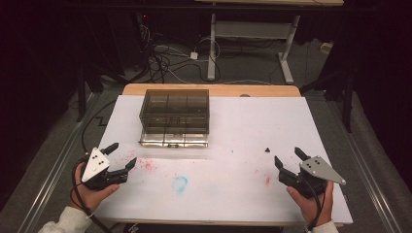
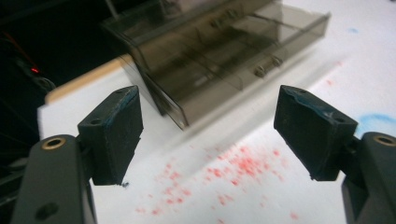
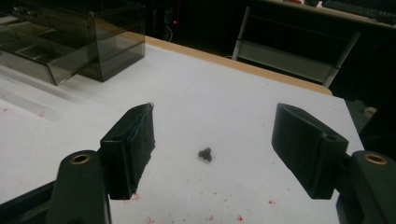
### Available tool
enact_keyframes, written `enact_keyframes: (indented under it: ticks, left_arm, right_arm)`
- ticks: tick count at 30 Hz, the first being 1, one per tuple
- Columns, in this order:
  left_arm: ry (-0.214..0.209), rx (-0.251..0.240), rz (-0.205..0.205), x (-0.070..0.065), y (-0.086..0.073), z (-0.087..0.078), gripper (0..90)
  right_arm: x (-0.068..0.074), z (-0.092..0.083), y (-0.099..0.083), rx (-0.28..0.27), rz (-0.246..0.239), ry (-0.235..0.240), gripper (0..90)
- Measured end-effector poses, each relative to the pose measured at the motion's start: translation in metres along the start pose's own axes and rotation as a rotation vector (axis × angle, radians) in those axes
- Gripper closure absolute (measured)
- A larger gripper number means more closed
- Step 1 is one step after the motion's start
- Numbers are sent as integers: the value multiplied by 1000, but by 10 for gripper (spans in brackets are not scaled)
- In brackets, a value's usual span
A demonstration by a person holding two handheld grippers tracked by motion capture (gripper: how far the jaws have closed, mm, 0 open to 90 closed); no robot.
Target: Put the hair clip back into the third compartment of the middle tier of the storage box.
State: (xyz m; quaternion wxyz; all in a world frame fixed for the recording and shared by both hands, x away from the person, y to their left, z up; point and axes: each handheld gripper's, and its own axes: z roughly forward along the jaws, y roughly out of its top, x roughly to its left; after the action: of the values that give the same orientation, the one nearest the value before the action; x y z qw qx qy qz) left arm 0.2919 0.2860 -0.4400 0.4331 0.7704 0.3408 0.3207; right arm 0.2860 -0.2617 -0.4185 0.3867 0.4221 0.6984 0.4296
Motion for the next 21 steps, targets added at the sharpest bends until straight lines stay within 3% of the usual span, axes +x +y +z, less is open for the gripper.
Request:
enact_keyframes:
  ticks: [2,6,9,13,14,17,21]
  left_arm:
    - [-23,47,25,-3,-1,7,226]
    - [-39,60,44,-7,-1,9,217]
    - [-47,61,36,-6,-3,8,217]
    - [-46,71,32,-5,-3,8,218]
    - [-41,74,31,-6,-3,8,220]
    - [-48,98,35,-7,-4,13,223]
    - [-57,114,38,-7,-5,16,224]
  right_arm:
    - [-1,1,-2,11,2,4,306]
    - [-2,4,-6,39,-10,7,304]
    - [-8,8,-8,68,-7,9,311]
    - [-21,14,-7,104,7,52,310]
    - [-25,17,-6,119,11,71,298]
    - [-35,28,0,170,23,67,327]
    - [-39,47,8,252,20,102,331]
